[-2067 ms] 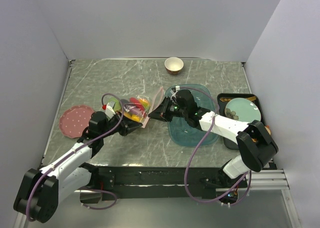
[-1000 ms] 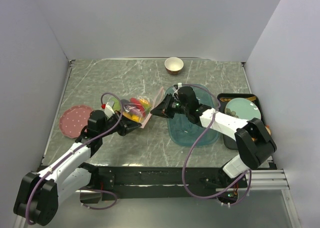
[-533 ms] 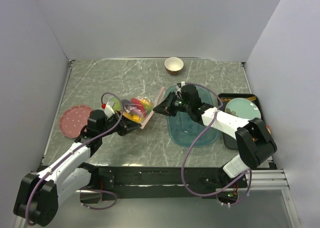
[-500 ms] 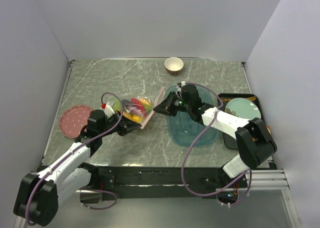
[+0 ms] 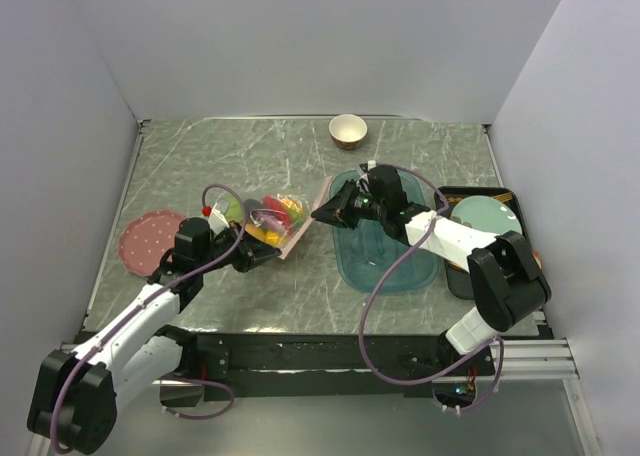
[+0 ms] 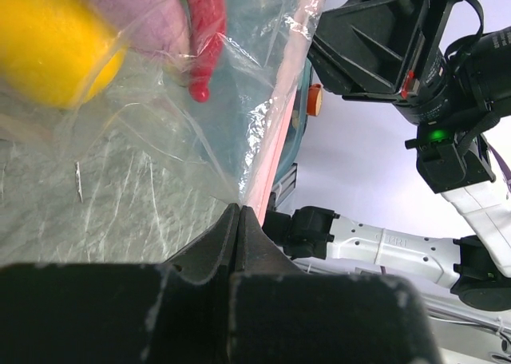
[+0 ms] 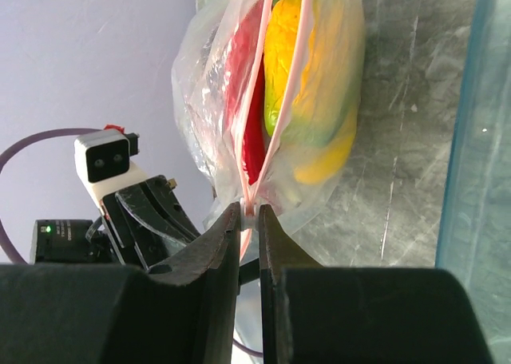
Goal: Place the food in the zip-top bag and seal the zipper
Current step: Zip the zipper food storage bag at the center of the board.
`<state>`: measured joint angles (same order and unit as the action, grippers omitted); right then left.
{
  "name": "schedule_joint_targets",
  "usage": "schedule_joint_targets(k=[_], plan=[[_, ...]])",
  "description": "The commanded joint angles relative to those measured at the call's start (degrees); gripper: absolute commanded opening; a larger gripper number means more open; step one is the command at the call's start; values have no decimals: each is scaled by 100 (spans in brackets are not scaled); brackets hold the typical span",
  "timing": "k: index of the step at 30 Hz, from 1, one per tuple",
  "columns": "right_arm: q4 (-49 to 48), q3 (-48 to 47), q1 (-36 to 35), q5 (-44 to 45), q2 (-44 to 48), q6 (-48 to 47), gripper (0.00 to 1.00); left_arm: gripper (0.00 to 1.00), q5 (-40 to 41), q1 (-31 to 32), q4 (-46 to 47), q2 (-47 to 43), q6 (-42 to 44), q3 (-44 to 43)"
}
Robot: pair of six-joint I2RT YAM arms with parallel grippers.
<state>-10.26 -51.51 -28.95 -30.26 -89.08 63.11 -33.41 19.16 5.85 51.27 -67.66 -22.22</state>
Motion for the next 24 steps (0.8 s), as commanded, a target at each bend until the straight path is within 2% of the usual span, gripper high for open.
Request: schedule_joint_targets(k=[1, 24], plan=[[-371, -325, 267, 179, -83, -89, 13, 1, -166, -52, -268, -178, 253, -213], [-609, -439, 618, -199, -435, -62, 13, 1, -157, -255, -391, -363, 262, -63]])
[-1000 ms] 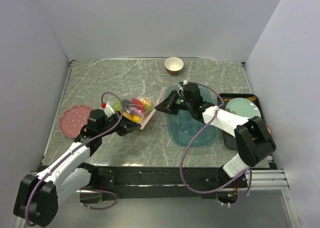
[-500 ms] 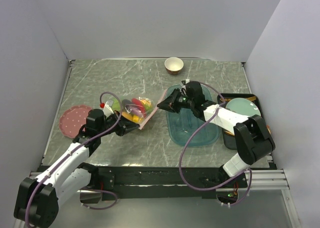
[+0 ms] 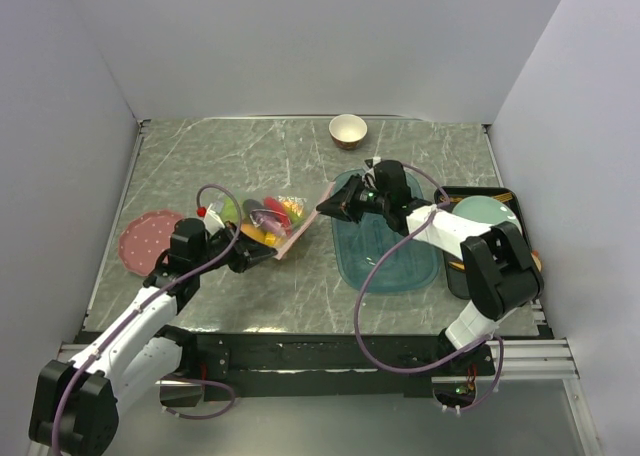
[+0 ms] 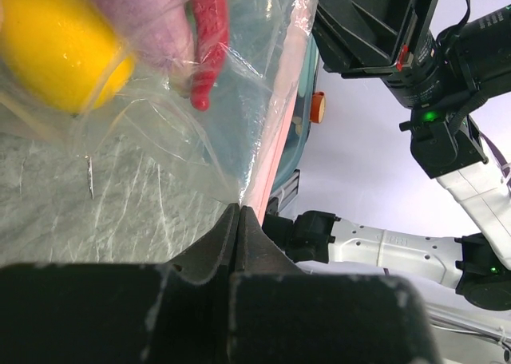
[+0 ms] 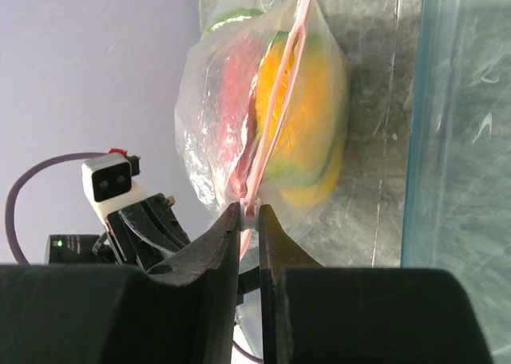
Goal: Place the food in the zip-top bag and seal the zipper
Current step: Zip the zipper food storage bag at the center of the board.
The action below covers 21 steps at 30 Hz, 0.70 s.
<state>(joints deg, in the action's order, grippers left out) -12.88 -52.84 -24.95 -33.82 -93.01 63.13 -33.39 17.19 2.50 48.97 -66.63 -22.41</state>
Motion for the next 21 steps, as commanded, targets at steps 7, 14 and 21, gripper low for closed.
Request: schedule_joint_targets(k=[7, 14, 21], plan=[[-232, -411, 289, 183, -77, -161, 13, 1, -168, -111, -57, -151, 185, -44], [611, -736, 333, 684, -15, -776, 14, 1, -177, -137, 13, -186, 115, 53], [173, -675, 482, 351, -208, -514, 14, 1, -160, -181, -127, -256, 185, -8]])
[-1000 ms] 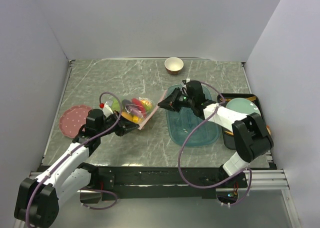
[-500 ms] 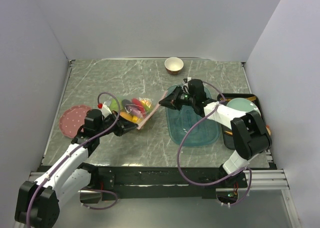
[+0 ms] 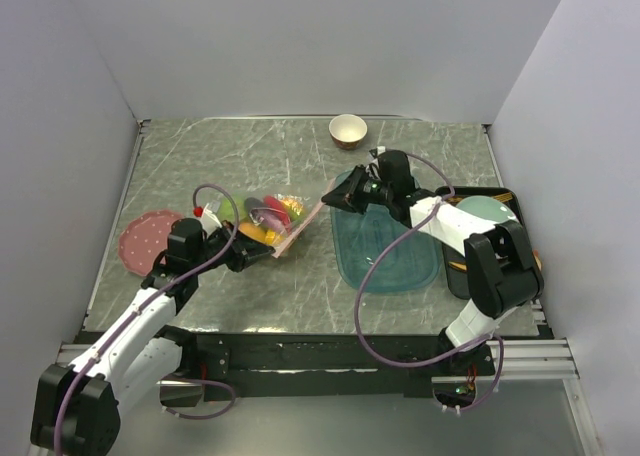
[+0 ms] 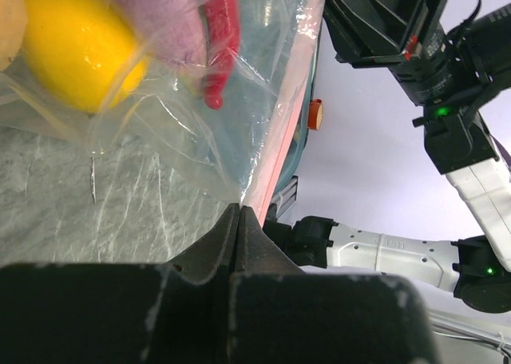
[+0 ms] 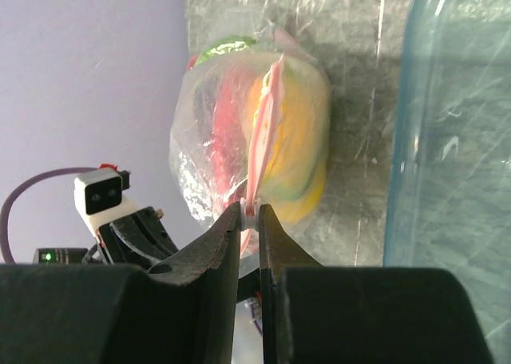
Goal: Place the food in the zip-top bag and seal the zipper
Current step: Zip the zipper food storage bag at the center of the board.
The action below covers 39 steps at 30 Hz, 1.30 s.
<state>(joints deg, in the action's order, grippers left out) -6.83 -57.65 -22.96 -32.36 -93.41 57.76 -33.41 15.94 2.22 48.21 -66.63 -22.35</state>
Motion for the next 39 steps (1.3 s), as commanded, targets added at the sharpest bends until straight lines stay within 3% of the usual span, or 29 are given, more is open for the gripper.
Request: schedule_joint_targets(k=[1, 8, 14, 39], plan=[[-529, -177, 309, 99, -195, 95, 14, 1, -157, -56, -134, -215, 194, -24], [-1197, -115, 441, -227, -389, 526, 14, 1, -175, -92, -204, -452, 63, 143], [-1084, -264, 512, -183, -459, 465, 14, 1, -166, -153, -389, -444, 194, 47], [-1338, -194, 811, 836, -582, 473, 15, 1, -298, -320, -424, -338, 317, 64]])
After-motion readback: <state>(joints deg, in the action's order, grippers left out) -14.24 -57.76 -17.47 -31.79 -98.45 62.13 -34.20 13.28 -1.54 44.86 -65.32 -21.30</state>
